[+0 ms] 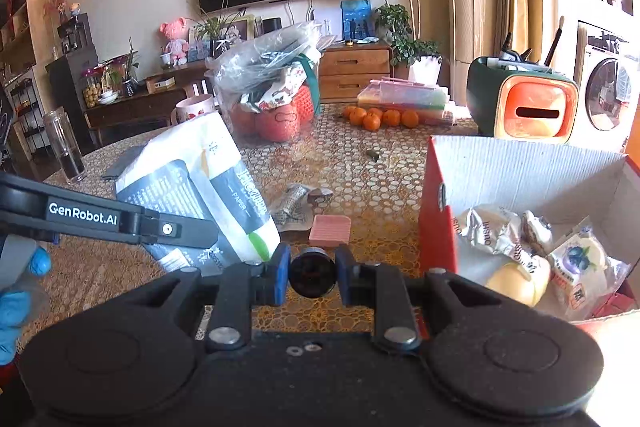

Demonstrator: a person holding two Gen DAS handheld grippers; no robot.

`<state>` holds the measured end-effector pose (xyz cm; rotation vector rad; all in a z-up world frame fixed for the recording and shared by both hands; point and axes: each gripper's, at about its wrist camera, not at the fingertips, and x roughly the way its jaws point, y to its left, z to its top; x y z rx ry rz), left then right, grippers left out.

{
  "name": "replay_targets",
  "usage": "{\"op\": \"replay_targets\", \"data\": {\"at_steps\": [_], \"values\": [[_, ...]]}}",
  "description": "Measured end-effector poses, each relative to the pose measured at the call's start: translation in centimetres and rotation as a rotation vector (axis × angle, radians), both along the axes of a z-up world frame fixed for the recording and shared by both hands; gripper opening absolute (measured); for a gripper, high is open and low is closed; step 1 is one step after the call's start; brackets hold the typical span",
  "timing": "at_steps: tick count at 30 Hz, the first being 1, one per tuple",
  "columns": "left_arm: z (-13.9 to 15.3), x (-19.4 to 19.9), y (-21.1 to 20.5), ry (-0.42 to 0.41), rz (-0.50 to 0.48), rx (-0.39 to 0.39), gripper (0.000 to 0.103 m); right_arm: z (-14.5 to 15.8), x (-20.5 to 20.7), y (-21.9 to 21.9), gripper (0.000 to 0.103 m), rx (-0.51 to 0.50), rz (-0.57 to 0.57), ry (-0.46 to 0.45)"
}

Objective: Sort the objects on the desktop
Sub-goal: 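Carry the package and the blue bottle over the red box with both tools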

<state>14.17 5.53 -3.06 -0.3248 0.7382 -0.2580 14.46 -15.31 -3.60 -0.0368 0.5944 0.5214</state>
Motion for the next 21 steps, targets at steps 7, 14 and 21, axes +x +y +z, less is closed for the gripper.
{"op": "replay_targets", "data": {"at_steps": [7,14,21], "values": [[2.3,0.2,-2.6,-0.028,-0.051,-0.004,0.016,2.1,0.0,-3.1,0.023,0.033,-0.051,-0.054],[3.9,0.8,-5.8,-0.046,-0.112,0.004,0.016,3.3,0.6,-6.2,0.023,0.037,-0.104,-0.102],[4.8,2.1,-9.5,-0.048,-0.181,0.006,0.016,3.5,1.2,-9.3,0.023,0.023,-0.148,-0.119]]}}
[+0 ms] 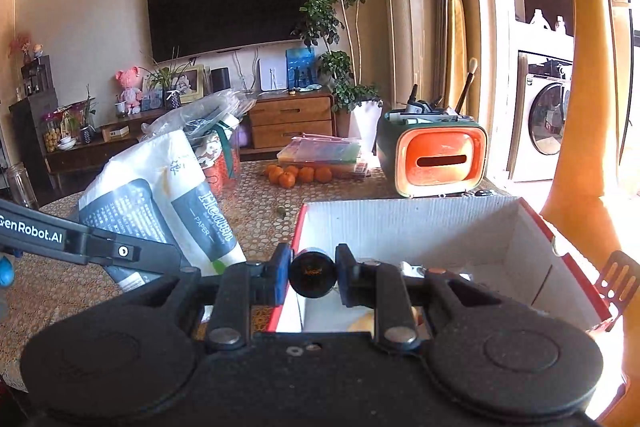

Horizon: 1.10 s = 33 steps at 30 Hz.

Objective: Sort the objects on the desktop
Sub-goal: 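Carry the package and the blue bottle over the red box with both tools, then lower into the box and open the left tool while the right tool releases the bottle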

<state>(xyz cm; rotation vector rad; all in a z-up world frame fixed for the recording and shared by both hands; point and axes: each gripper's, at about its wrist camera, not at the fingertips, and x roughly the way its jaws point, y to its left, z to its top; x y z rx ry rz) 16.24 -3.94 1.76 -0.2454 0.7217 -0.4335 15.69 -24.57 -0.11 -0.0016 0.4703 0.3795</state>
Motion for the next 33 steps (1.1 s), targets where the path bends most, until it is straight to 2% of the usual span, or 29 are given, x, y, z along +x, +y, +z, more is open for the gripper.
{"op": "replay_targets", "data": {"at_steps": [15,21,33], "values": [[0.3,3.8,-8.6,0.014,-0.136,0.077,0.016,-1.3,2.1,-7.0,0.023,0.003,-0.121,0.007],[-1.1,5.3,-11.2,0.04,-0.171,0.154,0.016,-2.1,3.4,-8.6,0.023,-0.004,-0.145,0.03],[-4.2,8.4,-13.9,0.095,-0.214,0.251,0.016,-4.0,7.8,-10.7,0.023,-0.057,-0.18,0.11]]}}
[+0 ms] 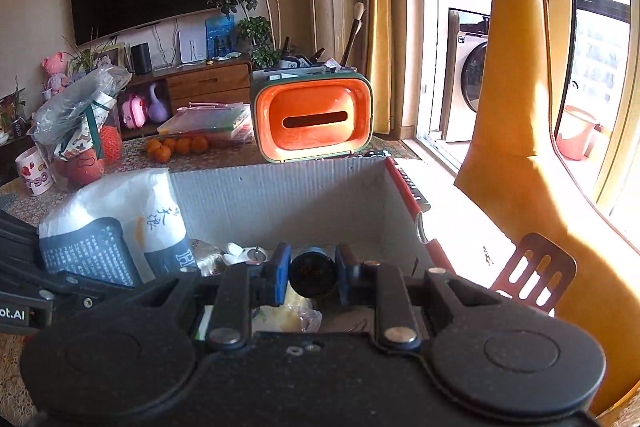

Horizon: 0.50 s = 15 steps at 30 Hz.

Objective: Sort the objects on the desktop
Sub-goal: 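Lower into the box and open the left tool while the right tool releases the bottle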

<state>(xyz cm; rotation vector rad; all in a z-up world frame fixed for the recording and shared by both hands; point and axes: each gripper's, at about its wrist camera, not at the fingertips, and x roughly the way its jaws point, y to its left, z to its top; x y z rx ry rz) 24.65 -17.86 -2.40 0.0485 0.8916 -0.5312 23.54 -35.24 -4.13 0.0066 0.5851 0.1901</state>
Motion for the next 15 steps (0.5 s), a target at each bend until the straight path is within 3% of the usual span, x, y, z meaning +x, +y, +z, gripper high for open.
{"op": "replay_targets", "data": {"at_steps": [15], "values": [[-3.3,1.7,-2.1,0.073,-0.065,0.061,0.016,-2.6,3.4,1.1,0.023,-0.125,0.056,0.089]]}}
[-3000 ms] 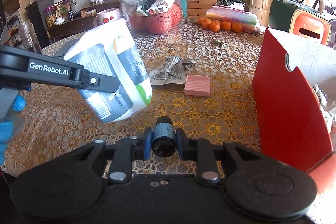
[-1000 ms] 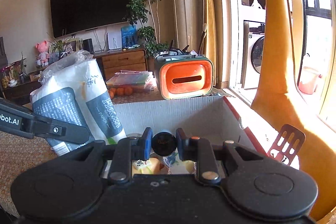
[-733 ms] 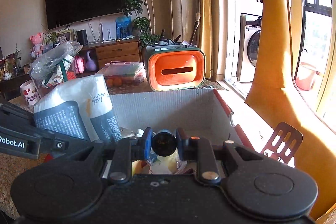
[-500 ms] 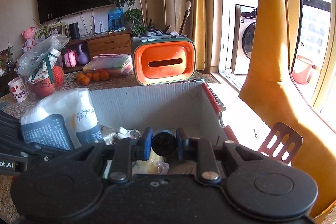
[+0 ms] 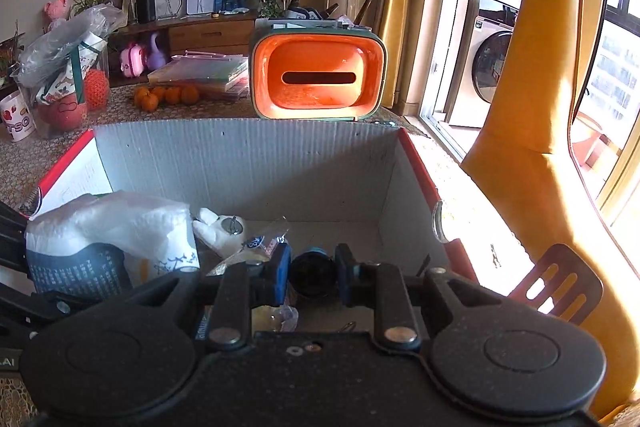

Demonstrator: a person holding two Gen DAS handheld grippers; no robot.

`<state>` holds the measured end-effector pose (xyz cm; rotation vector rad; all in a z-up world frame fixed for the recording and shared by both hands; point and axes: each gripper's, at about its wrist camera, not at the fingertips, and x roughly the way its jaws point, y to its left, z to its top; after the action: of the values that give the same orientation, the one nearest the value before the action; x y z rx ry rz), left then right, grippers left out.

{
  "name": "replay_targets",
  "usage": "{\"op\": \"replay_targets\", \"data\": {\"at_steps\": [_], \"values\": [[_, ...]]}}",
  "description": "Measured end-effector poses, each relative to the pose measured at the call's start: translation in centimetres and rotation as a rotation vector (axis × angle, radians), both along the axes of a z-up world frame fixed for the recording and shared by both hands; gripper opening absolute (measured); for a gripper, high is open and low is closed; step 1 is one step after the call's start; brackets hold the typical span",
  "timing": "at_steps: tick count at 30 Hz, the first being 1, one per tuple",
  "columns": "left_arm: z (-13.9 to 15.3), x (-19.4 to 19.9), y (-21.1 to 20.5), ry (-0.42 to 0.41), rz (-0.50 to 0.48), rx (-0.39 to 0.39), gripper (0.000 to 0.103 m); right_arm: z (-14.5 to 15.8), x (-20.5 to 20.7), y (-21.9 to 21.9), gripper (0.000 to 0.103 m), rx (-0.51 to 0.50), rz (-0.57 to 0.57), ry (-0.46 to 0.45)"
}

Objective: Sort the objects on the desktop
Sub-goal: 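Lower into the box and open the left tool while the right tool releases the bottle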

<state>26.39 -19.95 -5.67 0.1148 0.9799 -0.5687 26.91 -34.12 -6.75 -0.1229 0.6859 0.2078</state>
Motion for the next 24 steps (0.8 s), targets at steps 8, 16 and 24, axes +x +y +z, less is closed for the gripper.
{"op": "replay_targets", "data": {"at_steps": [8,16,24], "values": [[-1.2,0.8,0.1,0.07,0.013,-0.021,0.016,-0.2,0.2,0.1,0.023,-0.018,0.028,0.025],[-1.3,1.1,0.4,0.091,0.01,-0.029,0.016,-0.3,0.7,0.4,0.027,-0.039,0.047,0.061],[-0.7,0.1,0.9,0.052,0.017,-0.037,0.018,0.0,0.2,0.5,0.044,-0.046,0.046,0.06]]}}
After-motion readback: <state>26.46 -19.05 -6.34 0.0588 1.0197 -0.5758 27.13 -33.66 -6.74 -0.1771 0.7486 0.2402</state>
